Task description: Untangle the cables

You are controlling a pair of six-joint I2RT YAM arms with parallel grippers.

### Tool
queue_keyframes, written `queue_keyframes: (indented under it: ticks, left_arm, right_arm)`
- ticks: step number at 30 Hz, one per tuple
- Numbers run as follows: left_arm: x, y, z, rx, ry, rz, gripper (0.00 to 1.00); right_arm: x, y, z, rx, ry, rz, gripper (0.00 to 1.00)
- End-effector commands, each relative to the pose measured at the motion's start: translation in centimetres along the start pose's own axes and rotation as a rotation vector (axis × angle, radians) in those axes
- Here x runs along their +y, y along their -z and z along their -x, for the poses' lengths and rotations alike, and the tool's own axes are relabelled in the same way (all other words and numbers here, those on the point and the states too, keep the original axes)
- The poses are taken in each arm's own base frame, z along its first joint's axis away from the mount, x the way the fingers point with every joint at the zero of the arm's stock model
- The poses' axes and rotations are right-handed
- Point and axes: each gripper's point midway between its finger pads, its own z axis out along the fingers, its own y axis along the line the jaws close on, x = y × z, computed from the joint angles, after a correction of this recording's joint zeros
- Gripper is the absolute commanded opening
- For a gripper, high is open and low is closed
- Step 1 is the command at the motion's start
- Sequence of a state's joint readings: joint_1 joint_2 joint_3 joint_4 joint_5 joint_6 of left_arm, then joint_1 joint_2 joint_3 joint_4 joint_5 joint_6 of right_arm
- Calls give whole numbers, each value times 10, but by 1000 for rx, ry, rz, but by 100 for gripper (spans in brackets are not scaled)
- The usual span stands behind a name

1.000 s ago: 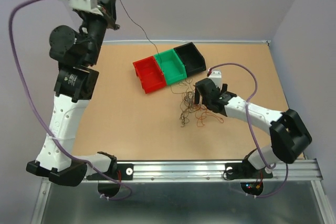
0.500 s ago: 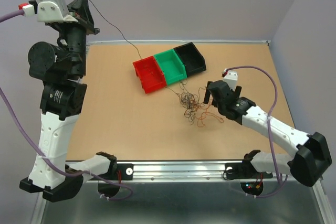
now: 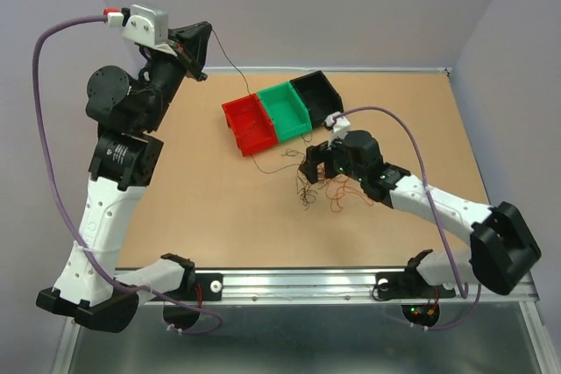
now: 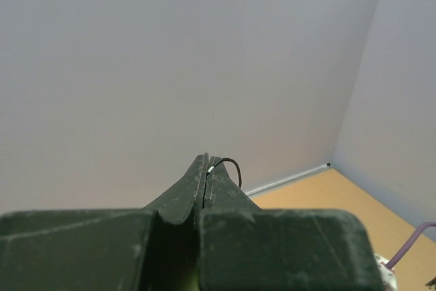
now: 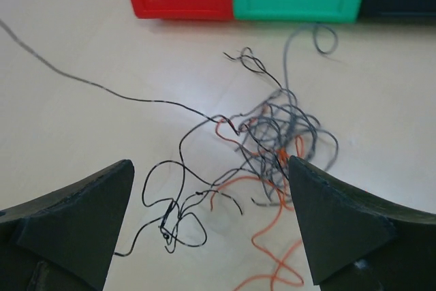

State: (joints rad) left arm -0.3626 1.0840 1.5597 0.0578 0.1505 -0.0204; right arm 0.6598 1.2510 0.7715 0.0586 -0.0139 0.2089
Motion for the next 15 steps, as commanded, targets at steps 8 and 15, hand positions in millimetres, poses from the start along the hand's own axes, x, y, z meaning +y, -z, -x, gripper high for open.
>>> queue_keyframes:
  ticks: [8, 15]
  left_arm:
    - [-5, 13, 119, -241, -22, 15, 0]
    - [2, 10, 137, -263, -26, 61, 0]
  right_arm:
    - [79, -87, 32, -104, 362, 326, 100]
    - [87, -125, 30, -91, 391, 289, 38]
